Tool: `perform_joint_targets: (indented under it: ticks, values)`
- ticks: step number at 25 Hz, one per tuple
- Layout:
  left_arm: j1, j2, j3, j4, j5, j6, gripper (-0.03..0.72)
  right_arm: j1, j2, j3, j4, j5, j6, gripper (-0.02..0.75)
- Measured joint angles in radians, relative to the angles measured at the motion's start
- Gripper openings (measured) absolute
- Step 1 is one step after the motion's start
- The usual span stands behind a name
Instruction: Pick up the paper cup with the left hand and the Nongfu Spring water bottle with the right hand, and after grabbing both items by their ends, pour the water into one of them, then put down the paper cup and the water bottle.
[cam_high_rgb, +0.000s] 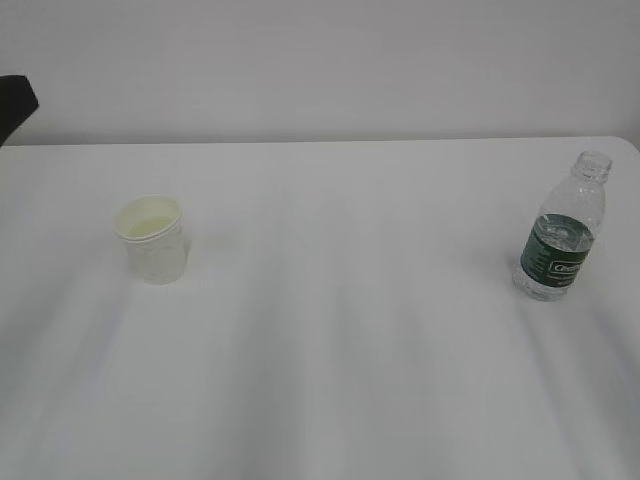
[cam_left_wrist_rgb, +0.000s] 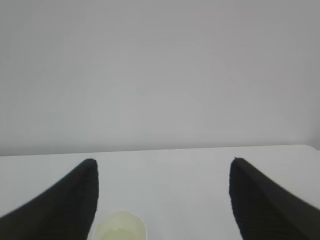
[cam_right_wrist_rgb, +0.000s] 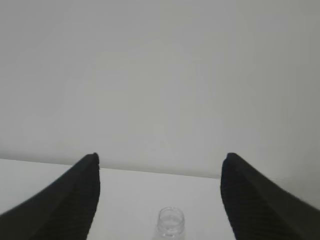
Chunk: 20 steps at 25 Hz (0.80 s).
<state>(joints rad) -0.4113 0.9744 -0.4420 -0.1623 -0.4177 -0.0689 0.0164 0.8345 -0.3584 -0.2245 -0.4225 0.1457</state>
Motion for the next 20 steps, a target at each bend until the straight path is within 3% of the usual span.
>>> perform_joint_targets:
  ticks: [20]
  values:
    - [0.000, -0.277, 0.002, 0.041, 0.289, 0.000, 0.576, 0.000, -0.302, -0.070, 0.007, 0.368, 0.000, 0.573]
